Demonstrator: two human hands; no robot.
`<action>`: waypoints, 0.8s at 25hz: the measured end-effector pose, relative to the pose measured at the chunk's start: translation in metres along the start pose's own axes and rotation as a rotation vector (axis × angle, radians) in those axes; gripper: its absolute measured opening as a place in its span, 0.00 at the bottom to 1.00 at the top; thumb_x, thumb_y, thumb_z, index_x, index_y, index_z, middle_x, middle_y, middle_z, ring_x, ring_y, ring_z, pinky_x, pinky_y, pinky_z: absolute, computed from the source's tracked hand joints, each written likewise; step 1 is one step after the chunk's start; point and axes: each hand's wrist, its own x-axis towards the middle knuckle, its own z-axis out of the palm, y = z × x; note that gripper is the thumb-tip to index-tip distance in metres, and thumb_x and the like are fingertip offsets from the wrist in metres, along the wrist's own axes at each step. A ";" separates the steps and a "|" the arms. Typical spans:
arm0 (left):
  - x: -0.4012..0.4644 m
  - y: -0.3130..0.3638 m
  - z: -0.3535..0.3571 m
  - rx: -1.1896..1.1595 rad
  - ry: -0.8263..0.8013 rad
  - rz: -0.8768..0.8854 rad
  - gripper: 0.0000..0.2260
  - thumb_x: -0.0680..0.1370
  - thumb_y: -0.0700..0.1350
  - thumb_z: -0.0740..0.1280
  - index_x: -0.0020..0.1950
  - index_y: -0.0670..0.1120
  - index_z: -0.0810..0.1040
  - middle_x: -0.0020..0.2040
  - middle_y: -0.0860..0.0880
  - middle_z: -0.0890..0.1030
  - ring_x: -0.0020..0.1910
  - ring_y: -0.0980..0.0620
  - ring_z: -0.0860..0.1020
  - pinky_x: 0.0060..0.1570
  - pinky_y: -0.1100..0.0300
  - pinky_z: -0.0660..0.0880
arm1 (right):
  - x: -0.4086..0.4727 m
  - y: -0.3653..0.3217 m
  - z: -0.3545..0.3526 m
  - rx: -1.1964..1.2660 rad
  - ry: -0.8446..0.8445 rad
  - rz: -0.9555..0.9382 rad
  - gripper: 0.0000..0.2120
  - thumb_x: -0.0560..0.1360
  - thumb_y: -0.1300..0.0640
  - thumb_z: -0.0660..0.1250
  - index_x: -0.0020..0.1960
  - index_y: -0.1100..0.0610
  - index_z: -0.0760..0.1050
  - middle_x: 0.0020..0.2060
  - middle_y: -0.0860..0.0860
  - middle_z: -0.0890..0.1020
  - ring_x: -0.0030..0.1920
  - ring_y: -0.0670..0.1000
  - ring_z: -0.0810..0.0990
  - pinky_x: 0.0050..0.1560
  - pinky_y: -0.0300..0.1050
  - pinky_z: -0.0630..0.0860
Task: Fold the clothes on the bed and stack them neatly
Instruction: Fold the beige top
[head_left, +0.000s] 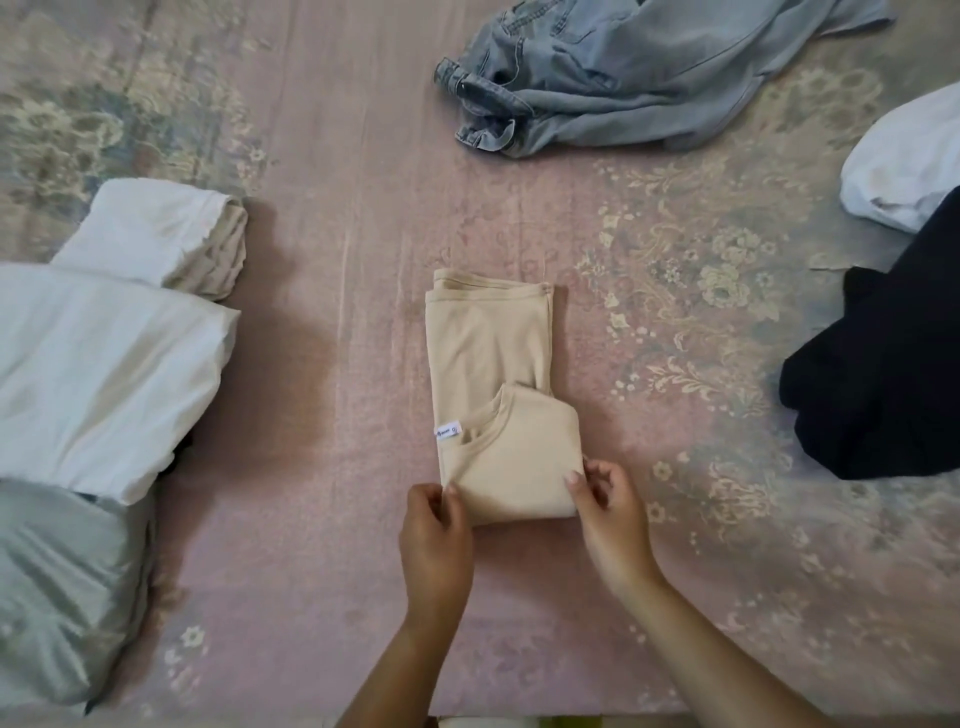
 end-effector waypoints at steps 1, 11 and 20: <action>-0.003 -0.005 -0.001 0.018 -0.021 0.012 0.08 0.84 0.44 0.62 0.48 0.42 0.73 0.40 0.43 0.77 0.39 0.43 0.75 0.39 0.49 0.71 | -0.002 0.003 0.000 -0.042 -0.007 -0.008 0.07 0.81 0.60 0.67 0.57 0.59 0.72 0.45 0.56 0.81 0.47 0.56 0.79 0.45 0.45 0.73; 0.057 -0.009 -0.029 0.727 -0.147 1.519 0.15 0.75 0.48 0.65 0.58 0.42 0.77 0.57 0.43 0.83 0.59 0.44 0.79 0.61 0.49 0.68 | 0.038 -0.018 -0.038 -1.254 -0.423 -0.905 0.43 0.61 0.48 0.83 0.73 0.55 0.74 0.74 0.56 0.72 0.74 0.58 0.70 0.74 0.60 0.57; 0.131 0.122 -0.006 -0.346 -0.230 0.074 0.13 0.85 0.53 0.60 0.62 0.45 0.73 0.53 0.45 0.80 0.50 0.50 0.78 0.49 0.55 0.75 | 0.099 -0.097 0.024 0.104 -0.062 -0.072 0.12 0.83 0.54 0.64 0.63 0.60 0.77 0.54 0.53 0.82 0.54 0.50 0.80 0.53 0.45 0.75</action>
